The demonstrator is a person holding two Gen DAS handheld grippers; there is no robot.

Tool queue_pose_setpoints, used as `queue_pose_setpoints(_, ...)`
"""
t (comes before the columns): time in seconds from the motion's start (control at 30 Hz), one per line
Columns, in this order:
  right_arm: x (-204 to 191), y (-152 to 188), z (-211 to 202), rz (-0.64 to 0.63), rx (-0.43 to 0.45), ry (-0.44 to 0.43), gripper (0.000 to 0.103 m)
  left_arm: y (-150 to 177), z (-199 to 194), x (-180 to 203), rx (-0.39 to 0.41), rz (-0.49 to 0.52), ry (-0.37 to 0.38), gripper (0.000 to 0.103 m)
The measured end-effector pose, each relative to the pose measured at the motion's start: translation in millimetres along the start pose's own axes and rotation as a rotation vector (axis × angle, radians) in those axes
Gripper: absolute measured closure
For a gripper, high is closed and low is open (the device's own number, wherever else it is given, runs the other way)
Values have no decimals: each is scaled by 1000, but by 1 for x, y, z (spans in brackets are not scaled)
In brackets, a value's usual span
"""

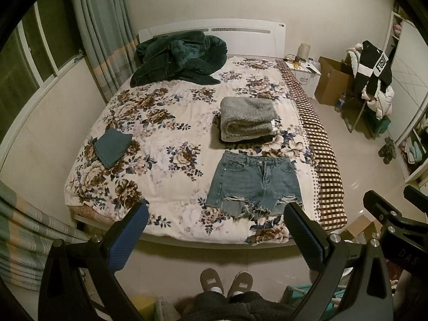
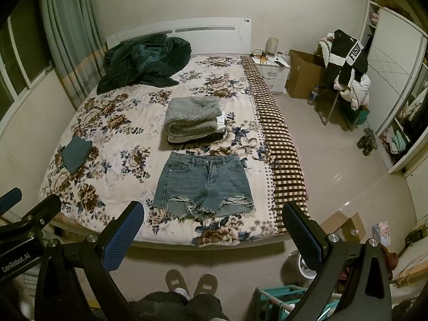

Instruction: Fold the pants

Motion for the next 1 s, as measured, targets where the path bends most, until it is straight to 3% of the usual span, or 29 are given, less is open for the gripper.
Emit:
queue_pose_setpoints(0.8,1,1,0,1,2,0,0,2,-1,1,4,1,2,0)
queue_pose_setpoints(0.93,1,1,0,4,0,-1,0,-26,-14,14,-1,10,10,0)
queue_pose_setpoints(1.0,1,1,-1,6,-3,1,0,-24,-12,12,-1,6,13,0)
Point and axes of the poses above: each gripper's, at about its wrist camera, not at the fingertips, and z roughly the way its jaws point, x to its right, y to its underside, the point moved 8 cm from there along z, roughly the way its jaws point, and after that the axes turned 5 degrees about z, right-handed, at the moved point
